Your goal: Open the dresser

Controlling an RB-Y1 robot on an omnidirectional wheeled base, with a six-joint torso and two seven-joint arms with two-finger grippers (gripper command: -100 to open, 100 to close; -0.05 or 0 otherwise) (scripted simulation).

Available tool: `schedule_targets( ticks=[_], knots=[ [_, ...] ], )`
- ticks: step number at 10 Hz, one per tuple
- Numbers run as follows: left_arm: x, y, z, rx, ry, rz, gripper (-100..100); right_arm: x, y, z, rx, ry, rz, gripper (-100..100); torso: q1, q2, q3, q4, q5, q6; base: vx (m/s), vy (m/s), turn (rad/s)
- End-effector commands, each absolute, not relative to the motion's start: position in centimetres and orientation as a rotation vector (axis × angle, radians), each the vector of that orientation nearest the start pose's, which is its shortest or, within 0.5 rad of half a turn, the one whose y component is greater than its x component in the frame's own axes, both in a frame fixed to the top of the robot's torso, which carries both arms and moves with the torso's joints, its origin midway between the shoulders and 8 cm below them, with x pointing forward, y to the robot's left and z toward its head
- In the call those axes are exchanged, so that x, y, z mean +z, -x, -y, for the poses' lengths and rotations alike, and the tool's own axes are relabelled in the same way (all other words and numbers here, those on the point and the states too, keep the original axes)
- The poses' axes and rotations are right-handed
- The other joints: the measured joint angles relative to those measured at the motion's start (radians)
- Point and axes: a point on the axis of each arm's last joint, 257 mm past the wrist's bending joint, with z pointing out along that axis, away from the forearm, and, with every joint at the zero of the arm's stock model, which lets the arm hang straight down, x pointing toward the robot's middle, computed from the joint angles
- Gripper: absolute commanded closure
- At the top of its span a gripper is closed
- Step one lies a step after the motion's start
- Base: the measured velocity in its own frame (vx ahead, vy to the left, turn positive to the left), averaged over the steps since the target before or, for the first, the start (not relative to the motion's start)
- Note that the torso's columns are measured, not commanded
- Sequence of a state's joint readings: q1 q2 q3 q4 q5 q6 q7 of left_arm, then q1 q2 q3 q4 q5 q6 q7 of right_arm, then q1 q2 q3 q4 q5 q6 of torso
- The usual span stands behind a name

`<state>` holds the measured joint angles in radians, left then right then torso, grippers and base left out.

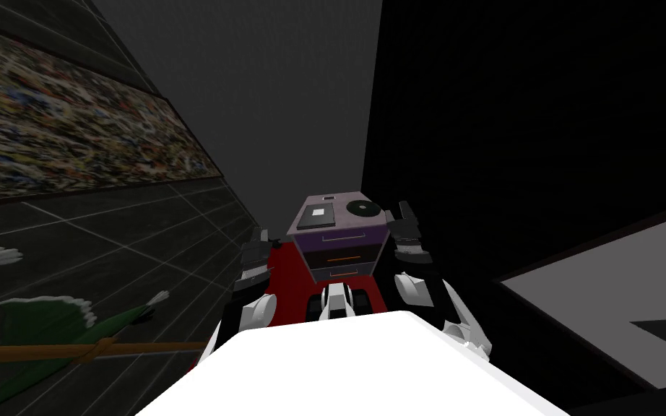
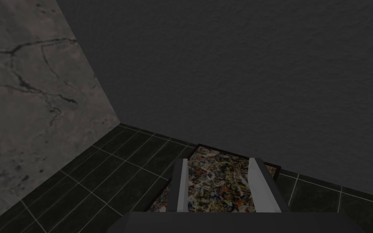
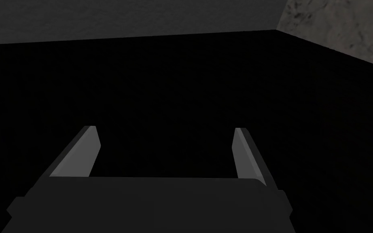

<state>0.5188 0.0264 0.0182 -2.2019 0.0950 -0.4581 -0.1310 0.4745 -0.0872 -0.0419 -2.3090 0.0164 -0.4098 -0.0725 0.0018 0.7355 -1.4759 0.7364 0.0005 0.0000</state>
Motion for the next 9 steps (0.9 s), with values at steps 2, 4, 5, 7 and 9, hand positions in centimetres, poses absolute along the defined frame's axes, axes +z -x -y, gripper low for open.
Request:
schedule_targets(
  ticks=[2,4,5,7,9],
  knots=[
    [-2.5,-35.9,-30.2,-1.182,0.754,-0.705,0,2.0,-35.3,27.9,1.205,-0.542,-0.747,-100,-0.002,0.003,0.000,0.002,-0.001,0.000,0.039,0.036,-0.036],
    [-2.5,-36.0,-30.2,-1.182,0.754,-0.705,0,1.5,-35.3,27.8,1.154,-0.501,-0.766,-100,-0.003,0.004,0.001,0.002,-0.001,0.000,0.031,0.026,-0.046],
    [-2.5,-35.9,-30.2,-1.182,0.754,-0.705,0,1.5,-35.3,27.8,1.144,-0.496,-0.768,-100,-0.002,0.003,0.000,0.002,-0.001,0.000,0.029,0.027,-0.038],
    [-2.5,-35.9,-30.2,-1.182,0.754,-0.705,0,0.9,-35.2,27.7,1.086,-0.451,-0.785,-100,-0.001,0.002,0.000,0.001,0.000,0.000,0.038,0.041,-0.059],
    [-2.5,-35.9,-30.2,-1.182,0.754,-0.705,0,0.3,-35.1,27.7,1.022,-0.403,-0.802,-100,-0.001,0.002,0.000,0.002,0.000,0.000,0.037,0.051,-0.058]
  ],
)
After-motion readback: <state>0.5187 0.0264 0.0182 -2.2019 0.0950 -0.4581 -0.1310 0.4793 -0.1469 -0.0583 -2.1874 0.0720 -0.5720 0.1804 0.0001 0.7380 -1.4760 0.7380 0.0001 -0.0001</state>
